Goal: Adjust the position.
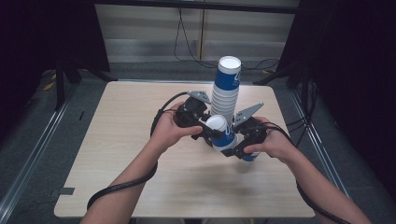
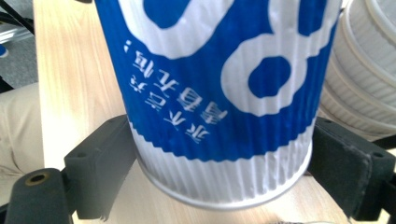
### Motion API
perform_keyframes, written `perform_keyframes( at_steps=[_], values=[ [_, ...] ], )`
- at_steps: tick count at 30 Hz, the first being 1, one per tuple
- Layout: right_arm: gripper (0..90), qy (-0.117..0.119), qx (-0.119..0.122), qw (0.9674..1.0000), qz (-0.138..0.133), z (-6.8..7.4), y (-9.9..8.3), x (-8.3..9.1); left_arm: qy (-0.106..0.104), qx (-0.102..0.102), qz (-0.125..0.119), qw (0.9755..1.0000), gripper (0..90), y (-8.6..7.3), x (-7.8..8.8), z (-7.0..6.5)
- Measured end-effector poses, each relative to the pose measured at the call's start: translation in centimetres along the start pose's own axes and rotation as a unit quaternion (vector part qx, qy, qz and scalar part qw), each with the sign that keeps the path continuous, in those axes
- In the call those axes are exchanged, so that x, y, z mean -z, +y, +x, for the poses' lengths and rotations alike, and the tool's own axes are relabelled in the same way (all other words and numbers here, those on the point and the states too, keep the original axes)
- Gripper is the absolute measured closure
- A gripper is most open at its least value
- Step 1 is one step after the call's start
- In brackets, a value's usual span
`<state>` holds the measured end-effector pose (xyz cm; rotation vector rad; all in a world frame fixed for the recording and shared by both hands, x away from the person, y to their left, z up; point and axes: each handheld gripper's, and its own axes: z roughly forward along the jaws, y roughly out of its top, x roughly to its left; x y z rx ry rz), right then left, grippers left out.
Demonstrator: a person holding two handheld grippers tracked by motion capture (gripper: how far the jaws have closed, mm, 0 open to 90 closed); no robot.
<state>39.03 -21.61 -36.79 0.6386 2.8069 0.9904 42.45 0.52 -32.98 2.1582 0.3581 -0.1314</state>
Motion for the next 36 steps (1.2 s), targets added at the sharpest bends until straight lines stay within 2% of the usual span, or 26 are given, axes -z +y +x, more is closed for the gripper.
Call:
perform_keyframes(
  at_steps=[12, 16, 19, 22, 27, 31, 36],
  values=[
    [10.7, -0.003, 0.006, 0.9999, -0.014, 0.2, -0.2, -0.5, -0.003, 0.005, -0.001, 1.0, 28.5, -0.4, 0.0, 0.1],
    [11.0, -0.001, 0.003, 0.9998, -0.021, 0.3, -0.3, -0.6, -0.005, 0.014, -0.009, 0.9999, 28.5, -0.6, -0.1, 0.1],
    [11.3, 0.0, 0.0, 0.9997, -0.026, 0.3, -0.4, -0.7, -0.006, 0.017, -0.006, 0.9998, 28.5, -0.7, 0.0, 0.2],
    [11.3, 0.003, -0.003, 0.9996, -0.029, 0.4, -0.6, -0.8, -0.007, 0.014, -0.008, 0.9998, 28.5, -0.7, -0.1, 0.2],
    [11.3, 0.002, -0.007, 0.9995, -0.032, 0.4, -0.8, -1.0, -0.011, 0.021, -0.016, 0.9996, 28.5, -0.8, -0.1, 0.4],
    [11.6, 0.002, -0.004, 0.9992, -0.041, 0.4, -1.0, -1.2, -0.009, 0.022, -0.011, 0.9997, 28.5, -0.8, 0.0, 0.4],
    [12.9, 0.002, -0.005, 0.9989, -0.048, 0.3, -1.2, -1.3, -0.012, 0.023, -0.015, 0.9996, 28.5, -1.0, 0.0, 0.5]
  ],
)
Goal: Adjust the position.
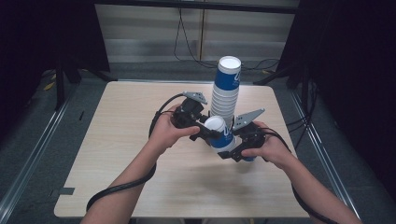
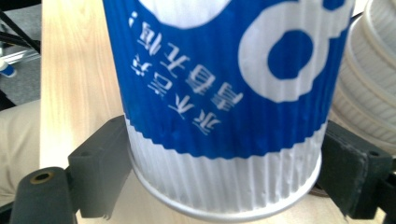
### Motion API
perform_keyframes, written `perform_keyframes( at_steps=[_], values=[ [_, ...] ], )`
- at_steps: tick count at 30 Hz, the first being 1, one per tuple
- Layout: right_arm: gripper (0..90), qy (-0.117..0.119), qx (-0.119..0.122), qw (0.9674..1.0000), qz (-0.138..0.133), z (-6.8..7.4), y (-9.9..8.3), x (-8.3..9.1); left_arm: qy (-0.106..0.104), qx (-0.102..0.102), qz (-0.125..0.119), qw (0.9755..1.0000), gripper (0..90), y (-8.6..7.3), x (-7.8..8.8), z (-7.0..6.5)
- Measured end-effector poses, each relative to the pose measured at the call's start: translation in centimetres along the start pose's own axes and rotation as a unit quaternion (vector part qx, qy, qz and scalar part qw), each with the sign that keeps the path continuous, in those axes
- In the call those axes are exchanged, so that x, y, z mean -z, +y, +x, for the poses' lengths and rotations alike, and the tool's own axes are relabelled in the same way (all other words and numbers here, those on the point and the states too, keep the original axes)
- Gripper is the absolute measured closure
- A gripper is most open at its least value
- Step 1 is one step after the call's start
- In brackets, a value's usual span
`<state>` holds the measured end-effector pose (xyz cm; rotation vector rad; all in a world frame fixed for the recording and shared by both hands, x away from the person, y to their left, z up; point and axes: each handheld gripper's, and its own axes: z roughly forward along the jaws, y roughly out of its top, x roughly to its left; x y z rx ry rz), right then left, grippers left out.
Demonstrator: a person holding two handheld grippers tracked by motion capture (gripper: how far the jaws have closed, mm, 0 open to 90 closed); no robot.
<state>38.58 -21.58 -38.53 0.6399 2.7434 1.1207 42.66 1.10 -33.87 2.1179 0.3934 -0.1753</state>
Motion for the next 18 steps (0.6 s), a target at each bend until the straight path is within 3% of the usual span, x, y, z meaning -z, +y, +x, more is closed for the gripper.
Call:
perform_keyframes(
  at_steps=[6, 15, 18],
  values=[
    [16.3, -0.005, 0.007, 1.0, 0.0, -0.06, 0.03, 0.27, -0.003, 0.0, -0.001, 1.0, 28.4, -0.04, 0.12, 0.14],
    [19.4, -0.003, 0.019, 0.9996, 0.021, -0.15, 0.26, 0.64, -0.009, -0.013, 0.004, 0.9999, 27.8, -0.22, -0.1, 0.17],
    [19.6, -0.002, 0.025, 0.9993, 0.029, -0.17, 0.28, 0.73, -0.003, -0.03, 0.019, 0.9994, 23.0, -0.23, -0.14, 0.01]
  ],
)
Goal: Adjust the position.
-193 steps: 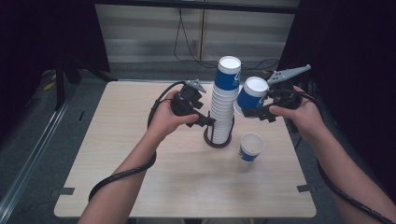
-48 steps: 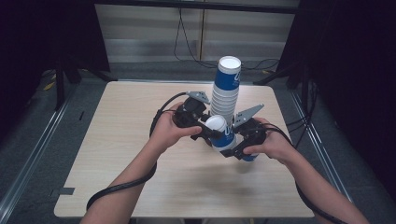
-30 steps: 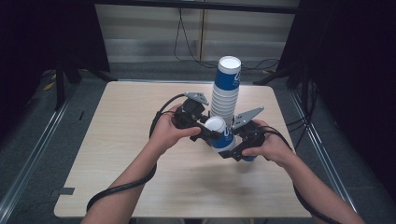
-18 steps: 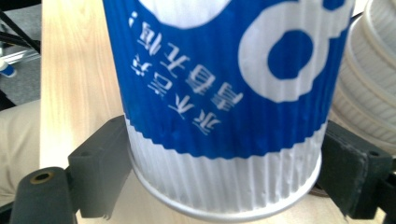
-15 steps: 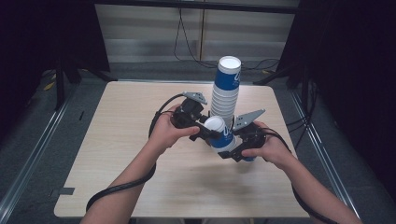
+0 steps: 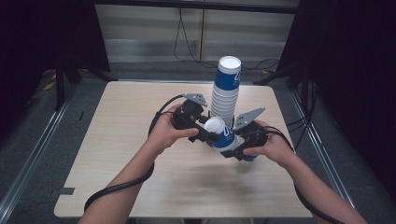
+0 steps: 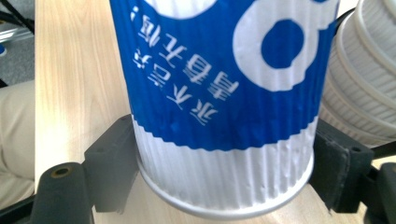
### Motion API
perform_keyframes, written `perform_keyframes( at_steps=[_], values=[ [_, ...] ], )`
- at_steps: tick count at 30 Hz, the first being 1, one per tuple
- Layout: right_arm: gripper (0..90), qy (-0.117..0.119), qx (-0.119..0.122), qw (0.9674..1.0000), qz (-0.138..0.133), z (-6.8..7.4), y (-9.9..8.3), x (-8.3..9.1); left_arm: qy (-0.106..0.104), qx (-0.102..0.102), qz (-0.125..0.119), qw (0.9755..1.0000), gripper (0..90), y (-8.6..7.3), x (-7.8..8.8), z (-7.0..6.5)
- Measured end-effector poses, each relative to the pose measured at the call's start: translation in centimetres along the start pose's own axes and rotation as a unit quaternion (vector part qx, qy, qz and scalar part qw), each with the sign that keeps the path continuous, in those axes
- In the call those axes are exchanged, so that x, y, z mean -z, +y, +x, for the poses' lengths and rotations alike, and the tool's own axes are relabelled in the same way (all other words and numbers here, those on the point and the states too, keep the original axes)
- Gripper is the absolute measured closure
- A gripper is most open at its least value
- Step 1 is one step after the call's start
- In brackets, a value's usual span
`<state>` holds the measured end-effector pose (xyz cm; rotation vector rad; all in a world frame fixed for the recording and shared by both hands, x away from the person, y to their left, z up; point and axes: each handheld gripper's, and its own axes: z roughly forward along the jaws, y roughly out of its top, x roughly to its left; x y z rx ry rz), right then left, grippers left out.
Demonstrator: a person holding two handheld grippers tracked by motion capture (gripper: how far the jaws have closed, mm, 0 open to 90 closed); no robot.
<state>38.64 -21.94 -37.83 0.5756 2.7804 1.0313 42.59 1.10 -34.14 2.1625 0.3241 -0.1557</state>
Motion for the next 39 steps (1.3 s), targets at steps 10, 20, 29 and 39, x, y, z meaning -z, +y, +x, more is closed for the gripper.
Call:
perform_keyframes(
  at_steps=[10, 20, 29, 39],
  values=[
    [19.6, -0.003, 0.012, 0.9993, 0.036, 0.0, 0.1, 0.1, 0.014, -0.027, 0.034, 0.999, 20.7, -0.2, -0.2, -0.2],
    [19.6, -0.005, 0.026, 0.9963, 0.082, -0.1, 0.2, 0.4, 0.031, -0.058, 0.072, 0.9953, 20.5, -0.2, -0.6, -0.5],
    [19.6, -0.002, 0.042, 0.9927, 0.113, 0.0, 0.4, 0.6, 0.032, -0.073, 0.097, 0.9921, 20.5, 0.1, -1.0, -0.8],
    [19.5, -0.006, 0.053, 0.9889, 0.139, 0.1, 0.9, 0.5, 0.031, -0.081, 0.1, 0.9912, 20.1, 0.3, -1.3, -0.9]
  ],
)
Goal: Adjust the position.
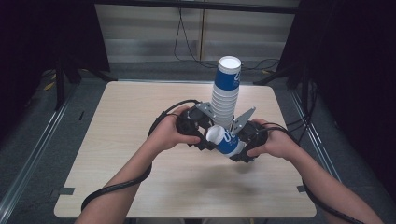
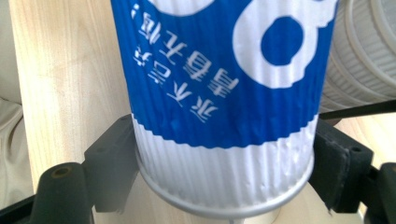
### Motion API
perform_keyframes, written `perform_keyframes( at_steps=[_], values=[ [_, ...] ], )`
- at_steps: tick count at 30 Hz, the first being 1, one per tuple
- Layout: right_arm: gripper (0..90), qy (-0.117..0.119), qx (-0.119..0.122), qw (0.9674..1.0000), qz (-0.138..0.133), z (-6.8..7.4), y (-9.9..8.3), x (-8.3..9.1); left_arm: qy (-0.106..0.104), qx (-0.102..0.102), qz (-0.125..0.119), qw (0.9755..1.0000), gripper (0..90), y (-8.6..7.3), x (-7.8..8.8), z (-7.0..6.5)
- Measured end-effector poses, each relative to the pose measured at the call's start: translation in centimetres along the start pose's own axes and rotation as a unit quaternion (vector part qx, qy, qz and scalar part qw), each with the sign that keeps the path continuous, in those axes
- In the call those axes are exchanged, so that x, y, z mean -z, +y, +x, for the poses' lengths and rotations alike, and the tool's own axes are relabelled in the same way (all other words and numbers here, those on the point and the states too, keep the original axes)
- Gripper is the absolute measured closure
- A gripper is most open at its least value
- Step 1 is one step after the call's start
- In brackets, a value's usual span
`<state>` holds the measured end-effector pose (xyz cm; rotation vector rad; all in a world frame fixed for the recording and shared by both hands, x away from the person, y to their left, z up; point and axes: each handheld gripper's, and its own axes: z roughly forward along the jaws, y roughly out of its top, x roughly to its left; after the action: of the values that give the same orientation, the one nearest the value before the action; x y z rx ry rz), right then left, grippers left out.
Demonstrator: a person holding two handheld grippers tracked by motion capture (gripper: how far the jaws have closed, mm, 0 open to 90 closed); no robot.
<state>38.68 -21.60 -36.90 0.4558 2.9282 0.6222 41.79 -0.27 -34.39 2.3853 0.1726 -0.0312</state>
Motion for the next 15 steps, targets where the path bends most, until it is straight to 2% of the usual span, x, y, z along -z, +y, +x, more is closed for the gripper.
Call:
perform_keyframes(
  at_steps=[4, 6, 7, 10, 14, 15],
  values=[
    [19.5, 0.001, 0.006, 1.0, 0.003, 0.04, 0.22, -0.13, 0.001, 0.0, -0.002, 1.0, 19.9, 0.24, -0.05, -0.02],
    [19.4, 0.003, 0.009, 1.0, 0.0, 0.04, 0.33, -0.18, -0.013, 0.002, -0.008, 0.9999, 26.7, 0.29, -0.05, -0.1],
    [19.3, 0.001, 0.006, 1.0, 0.003, 0.09, 0.37, -0.09, -0.012, -0.002, -0.008, 0.9999, 28.3, 0.29, -0.02, -0.13],
    [18.7, 0.002, 0.011, 0.9999, 0.002, 0.1, 0.38, -0.07, -0.018, 0.004, -0.007, 0.9998, 28.7, 0.11, -0.02, -0.01],
    [15.3, 0.006, 0.015, 0.9997, -0.015, 0.14, 0.19, -0.05, -0.026, 0.015, -0.02, 0.9993, 28.8, -0.42, 0.21, 0.19],
    [14.6, 0.001, 0.02, 0.9995, -0.024, 0.14, 0.11, -0.02, -0.027, 0.016, -0.019, 0.9993, 28.8, -0.51, 0.35, 0.25]
  ],
)
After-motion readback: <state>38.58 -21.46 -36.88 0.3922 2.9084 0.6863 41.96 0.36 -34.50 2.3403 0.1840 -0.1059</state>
